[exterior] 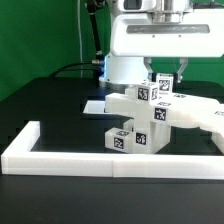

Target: Assemble chair

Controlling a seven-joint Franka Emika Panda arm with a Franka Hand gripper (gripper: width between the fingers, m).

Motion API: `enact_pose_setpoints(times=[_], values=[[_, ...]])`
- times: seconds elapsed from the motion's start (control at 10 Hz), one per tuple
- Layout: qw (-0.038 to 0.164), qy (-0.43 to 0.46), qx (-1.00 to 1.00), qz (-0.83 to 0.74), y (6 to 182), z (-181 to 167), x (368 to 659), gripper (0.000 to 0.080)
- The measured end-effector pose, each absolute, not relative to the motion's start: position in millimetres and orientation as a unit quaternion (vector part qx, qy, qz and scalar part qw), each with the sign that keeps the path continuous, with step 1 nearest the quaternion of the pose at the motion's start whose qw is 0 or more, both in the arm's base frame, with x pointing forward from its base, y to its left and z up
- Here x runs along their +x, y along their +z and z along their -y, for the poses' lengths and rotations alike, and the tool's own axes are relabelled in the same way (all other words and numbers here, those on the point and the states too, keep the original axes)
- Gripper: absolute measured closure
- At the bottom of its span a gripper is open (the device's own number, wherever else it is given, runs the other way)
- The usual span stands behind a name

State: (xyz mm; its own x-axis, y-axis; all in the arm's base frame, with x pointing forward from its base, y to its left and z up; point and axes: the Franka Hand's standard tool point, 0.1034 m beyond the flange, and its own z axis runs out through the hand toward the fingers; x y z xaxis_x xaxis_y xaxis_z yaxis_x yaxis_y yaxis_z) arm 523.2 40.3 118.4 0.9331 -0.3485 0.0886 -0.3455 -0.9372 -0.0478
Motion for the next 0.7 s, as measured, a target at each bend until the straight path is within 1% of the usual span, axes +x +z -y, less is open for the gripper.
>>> enact_pose_setpoints(times=[0.2, 0.7], values=[[0.024, -0.045, -0.959, -0.279, 118.2, -41.8, 523.0, 0.0511], [0.037, -0.038, -0.894, -0.445, 118.0, -45.1, 522.7, 0.0511]])
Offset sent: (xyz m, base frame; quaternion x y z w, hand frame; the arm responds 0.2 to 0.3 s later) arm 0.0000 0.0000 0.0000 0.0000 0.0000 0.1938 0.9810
